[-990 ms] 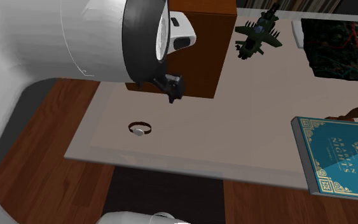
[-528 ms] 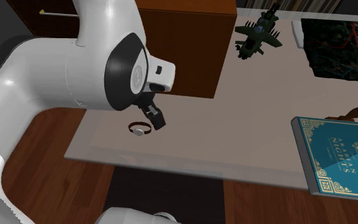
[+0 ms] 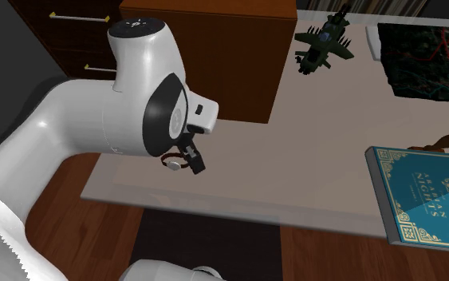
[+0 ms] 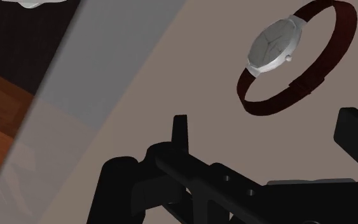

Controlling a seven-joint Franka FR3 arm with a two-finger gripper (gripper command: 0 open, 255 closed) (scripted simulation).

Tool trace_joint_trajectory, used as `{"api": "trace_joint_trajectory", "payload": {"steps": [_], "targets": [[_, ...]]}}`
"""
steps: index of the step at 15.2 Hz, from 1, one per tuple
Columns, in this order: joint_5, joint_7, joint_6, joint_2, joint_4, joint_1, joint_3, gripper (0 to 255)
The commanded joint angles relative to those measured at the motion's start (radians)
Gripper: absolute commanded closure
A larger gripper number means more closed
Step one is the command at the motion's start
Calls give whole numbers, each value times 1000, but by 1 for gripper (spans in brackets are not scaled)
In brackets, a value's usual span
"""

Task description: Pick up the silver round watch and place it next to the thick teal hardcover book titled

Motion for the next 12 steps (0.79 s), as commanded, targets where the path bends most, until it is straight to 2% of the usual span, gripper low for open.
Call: {"api": "trace_joint_trajectory", "payload": {"steps": [1,8,9,12], "targets": [[1,-1,12,1,-11,0,1,0],[1,-1,12,1,-10,0,1,0],[1,-1,12,1,-10,0,1,255],[1,-1,12,1,-11,0,1,255]]}}
